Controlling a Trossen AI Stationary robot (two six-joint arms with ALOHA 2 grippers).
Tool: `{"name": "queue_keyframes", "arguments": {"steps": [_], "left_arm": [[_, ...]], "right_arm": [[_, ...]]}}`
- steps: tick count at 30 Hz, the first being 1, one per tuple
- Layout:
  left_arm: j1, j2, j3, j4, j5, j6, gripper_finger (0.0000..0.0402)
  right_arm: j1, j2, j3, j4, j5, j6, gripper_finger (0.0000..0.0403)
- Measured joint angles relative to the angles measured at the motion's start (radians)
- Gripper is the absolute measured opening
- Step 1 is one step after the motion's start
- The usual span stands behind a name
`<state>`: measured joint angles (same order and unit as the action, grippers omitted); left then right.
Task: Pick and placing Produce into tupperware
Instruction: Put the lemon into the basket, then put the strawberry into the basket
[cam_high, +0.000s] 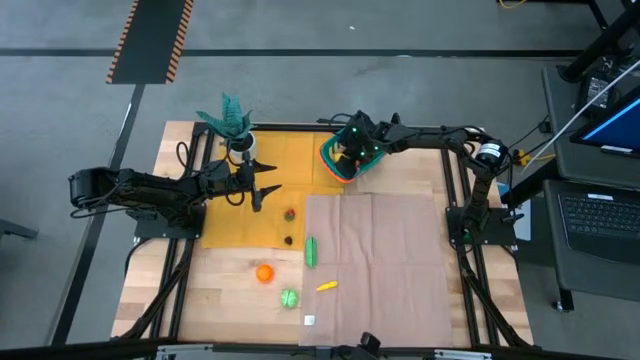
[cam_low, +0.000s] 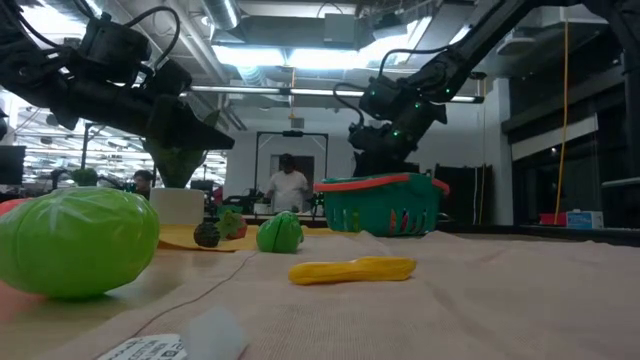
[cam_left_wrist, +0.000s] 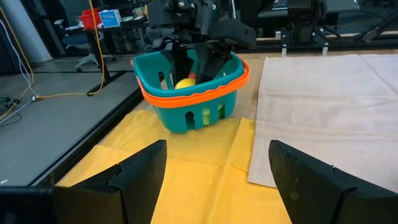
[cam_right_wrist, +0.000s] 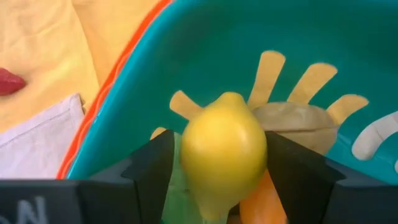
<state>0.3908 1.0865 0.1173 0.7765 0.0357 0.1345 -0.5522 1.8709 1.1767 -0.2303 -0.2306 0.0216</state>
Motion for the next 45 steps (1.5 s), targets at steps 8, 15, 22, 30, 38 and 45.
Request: {"name": "queue_keyframes", "arguments": {"steps": [8,15,22,30,38,45], "left_arm": [[0.0,0.0,0.0,0.0,0.0,0.023,0.0275],[0.0,0.0,0.0,0.001,0.0,0.027,0.0275],[-0.017,-0.046,0.0,0.0,0.006,0.026,0.0275],[-0.07,-0.162,0.0,-0.11,0.009,0.026,0.0275],[-0.169,-0.239,0.0,-0.195,0.011,-0.005,0.0275],[-0.226,-0.252,0.0,-0.194,0.011,-0.052,0.0275]], "right_arm": [[0.0,0.0,0.034,-0.016,0.0,0.024,0.0289],[0.0,-0.002,0.161,-0.195,0.0,0.042,0.0291],[0.045,-0.106,0.093,-0.13,0.056,-0.023,0.0292],[0.16,-0.324,-0.175,0.134,0.118,-0.028,0.0292],[0.284,-0.465,-0.419,0.402,0.116,-0.111,0.0292],[0.306,-0.456,-0.463,0.4,0.117,-0.126,0.0292]]}}
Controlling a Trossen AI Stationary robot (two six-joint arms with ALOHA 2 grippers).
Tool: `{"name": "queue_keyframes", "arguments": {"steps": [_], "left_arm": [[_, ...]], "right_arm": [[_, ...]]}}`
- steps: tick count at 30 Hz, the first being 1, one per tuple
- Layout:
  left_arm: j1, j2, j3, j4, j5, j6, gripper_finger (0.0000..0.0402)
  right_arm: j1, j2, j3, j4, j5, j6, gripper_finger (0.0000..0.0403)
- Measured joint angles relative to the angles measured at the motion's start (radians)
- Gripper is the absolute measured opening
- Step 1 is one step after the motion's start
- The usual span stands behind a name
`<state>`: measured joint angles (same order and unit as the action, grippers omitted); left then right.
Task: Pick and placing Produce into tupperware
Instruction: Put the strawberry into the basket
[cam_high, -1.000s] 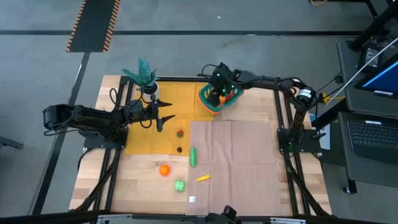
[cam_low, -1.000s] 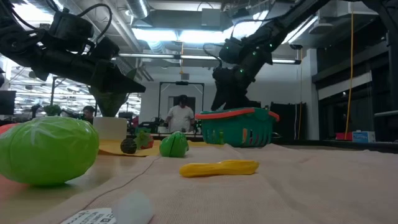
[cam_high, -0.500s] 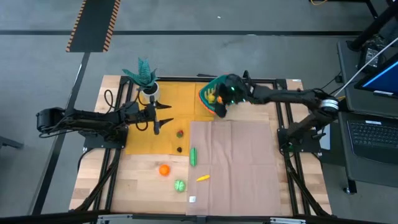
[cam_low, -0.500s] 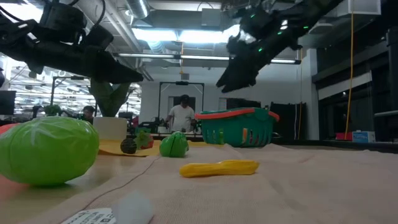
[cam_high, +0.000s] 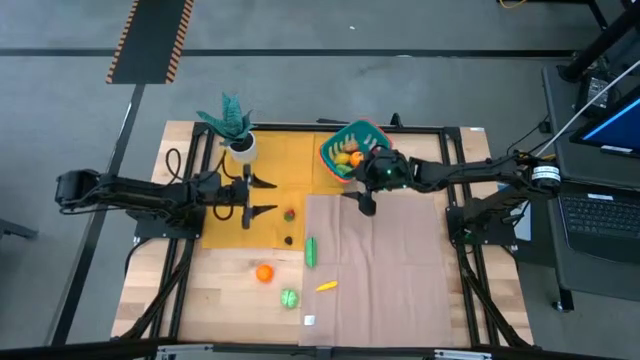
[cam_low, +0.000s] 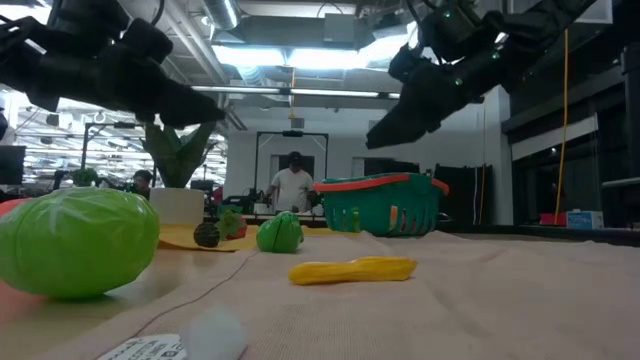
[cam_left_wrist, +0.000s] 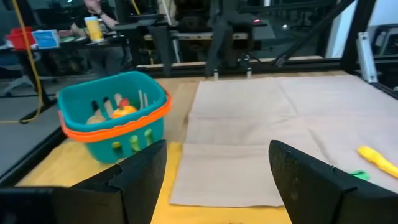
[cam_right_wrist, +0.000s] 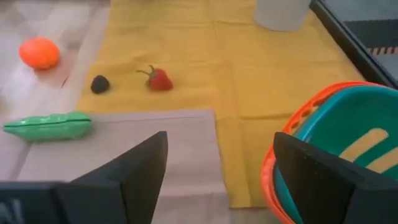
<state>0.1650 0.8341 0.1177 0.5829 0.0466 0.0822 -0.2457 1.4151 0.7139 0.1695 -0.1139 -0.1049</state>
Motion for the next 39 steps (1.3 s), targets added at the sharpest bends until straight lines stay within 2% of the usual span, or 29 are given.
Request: {"name": "queue_keyframes", "arguments": {"steps": [3,6,11,14,21,28,34,39], "left_arm": [[-0.023,0.0,0.0,0.0,-0.006,-0.002,0.0275],[-0.064,0.001,0.008,-0.035,-0.086,-0.001,0.0275],[-0.19,0.017,0.134,-0.371,-0.318,-0.007,0.0275],[-0.276,0.056,0.203,-0.498,-0.442,-0.047,0.0275],[-0.423,0.198,0.296,-0.525,-0.631,-0.223,0.0275],[-0.561,0.44,0.406,-0.53,-0.912,-0.388,0.0275],[-0.616,0.634,0.508,-0.565,-0.967,-0.557,0.0275],[-0.638,0.742,0.574,-0.735,-0.974,-0.789,0.0275]], "right_arm": [[-0.001,0.0,0.0,0.0,0.0,0.061,0.0292],[0.0,0.0,0.0,0.0,-0.001,0.149,0.0292],[0.013,0.0,0.0,-0.001,0.0,0.116,0.0292],[0.033,0.0,0.0,-0.001,-0.001,0.08,0.0292],[0.074,0.0,0.0,-0.002,-0.001,0.07,0.0292],[0.119,0.0,0.0,-0.008,-0.001,0.018,0.0292],[0.154,0.0,0.0,-0.007,-0.001,-0.011,0.0292],[0.167,0.0,0.0,-0.007,-0.001,-0.008,0.0292]]}}
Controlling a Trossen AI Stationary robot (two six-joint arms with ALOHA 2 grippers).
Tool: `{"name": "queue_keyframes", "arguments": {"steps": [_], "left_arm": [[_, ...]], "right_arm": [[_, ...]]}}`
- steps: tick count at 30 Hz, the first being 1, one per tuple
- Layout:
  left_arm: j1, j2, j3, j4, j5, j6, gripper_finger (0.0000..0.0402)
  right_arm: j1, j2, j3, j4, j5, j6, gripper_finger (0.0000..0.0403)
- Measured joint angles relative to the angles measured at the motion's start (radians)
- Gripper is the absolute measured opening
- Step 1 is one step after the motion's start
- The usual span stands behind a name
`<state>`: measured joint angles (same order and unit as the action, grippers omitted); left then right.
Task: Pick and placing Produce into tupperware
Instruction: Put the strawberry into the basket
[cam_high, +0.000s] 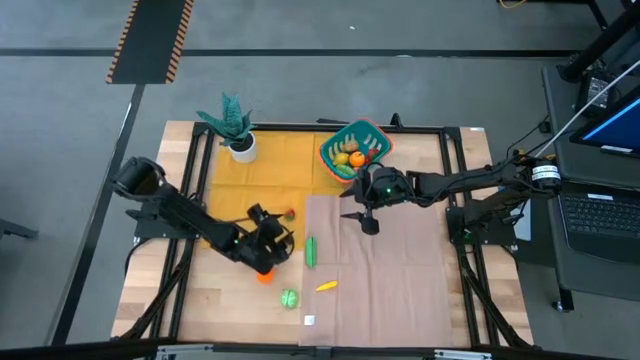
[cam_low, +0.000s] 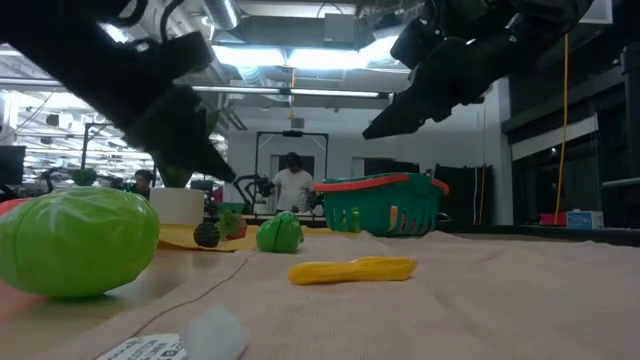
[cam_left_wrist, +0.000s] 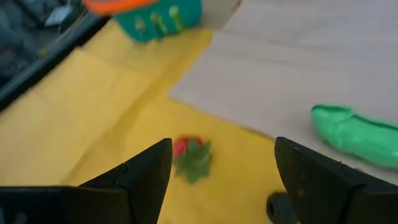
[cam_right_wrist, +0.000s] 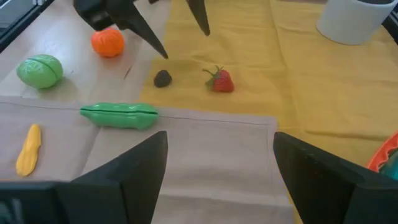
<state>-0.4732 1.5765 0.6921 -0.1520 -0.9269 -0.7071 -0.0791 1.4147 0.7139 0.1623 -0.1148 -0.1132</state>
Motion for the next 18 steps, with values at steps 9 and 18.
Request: {"name": "queue_keyframes", "arguments": {"steps": [9,18], "left_arm": [[-0.033,0.078,0.018,-0.106,-0.082,-0.252,0.0275],[-0.018,0.126,0.017,-0.076,-0.068,-0.257,0.0275]], "right_arm": [[0.025,0.0,0.0,0.007,0.0,0.031,0.0292],[0.025,0.0,0.0,0.014,0.0,0.03,0.0292]]}}
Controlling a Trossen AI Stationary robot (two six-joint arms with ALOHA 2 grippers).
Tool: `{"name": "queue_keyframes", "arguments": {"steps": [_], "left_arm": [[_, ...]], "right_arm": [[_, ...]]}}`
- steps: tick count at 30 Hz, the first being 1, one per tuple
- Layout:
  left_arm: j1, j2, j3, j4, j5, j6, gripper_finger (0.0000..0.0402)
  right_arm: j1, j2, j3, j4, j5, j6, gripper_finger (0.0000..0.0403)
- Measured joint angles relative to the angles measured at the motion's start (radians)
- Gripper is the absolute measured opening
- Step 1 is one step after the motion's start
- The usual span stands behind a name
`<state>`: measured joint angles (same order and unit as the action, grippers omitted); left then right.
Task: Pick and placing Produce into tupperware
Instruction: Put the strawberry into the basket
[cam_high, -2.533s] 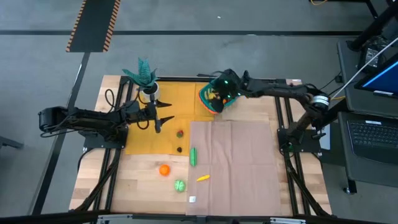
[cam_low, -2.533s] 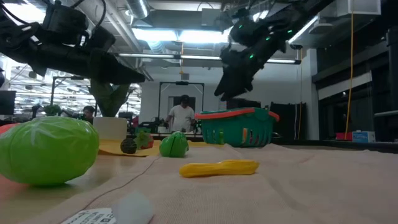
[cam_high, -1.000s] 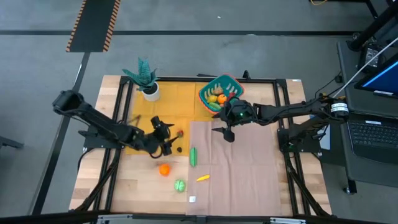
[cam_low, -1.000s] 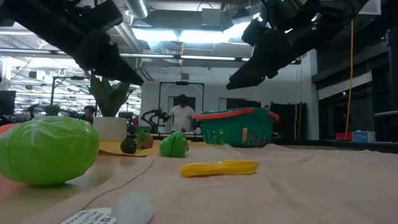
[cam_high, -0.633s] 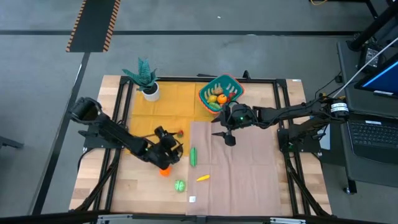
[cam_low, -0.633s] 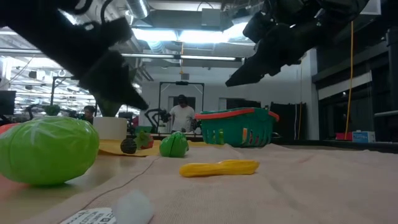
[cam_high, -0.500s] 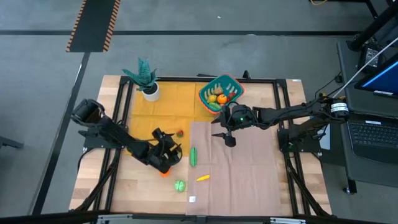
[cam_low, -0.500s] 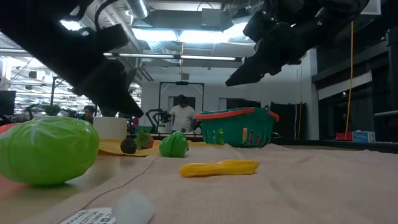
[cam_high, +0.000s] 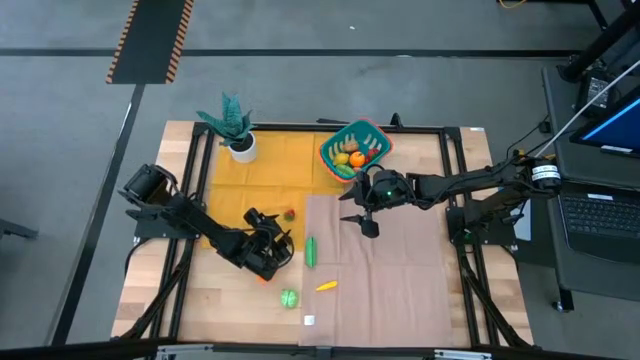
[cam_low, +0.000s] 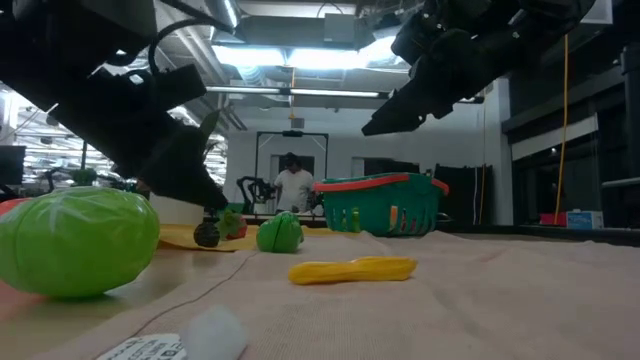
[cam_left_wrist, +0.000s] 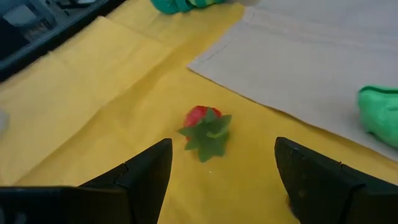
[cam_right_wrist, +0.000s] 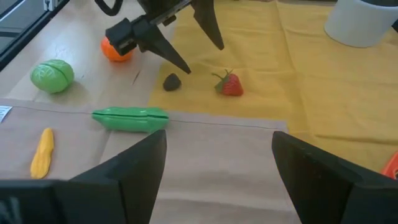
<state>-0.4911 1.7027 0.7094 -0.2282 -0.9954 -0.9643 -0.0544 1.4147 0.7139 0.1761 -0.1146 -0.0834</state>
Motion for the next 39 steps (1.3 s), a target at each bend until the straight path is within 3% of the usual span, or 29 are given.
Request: {"name": "queue_keyframes", "arguments": {"steps": [15,31,39], "left_arm": [[0.007,0.0,0.0,0.031,0.073,0.019,0.0275],[0.063,0.0,-0.001,0.06,0.074,0.265,0.0275],[0.095,0.0,-0.001,0.074,0.104,0.295,0.027]], "right_arm": [[0.0,0.0,0.0,-0.001,0.0,0.001,0.0292],[0.0,0.0,0.0,-0.001,0.0,0.049,0.0292],[-0.001,0.0,0.0,-0.001,0.0,0.049,0.0292]]}}
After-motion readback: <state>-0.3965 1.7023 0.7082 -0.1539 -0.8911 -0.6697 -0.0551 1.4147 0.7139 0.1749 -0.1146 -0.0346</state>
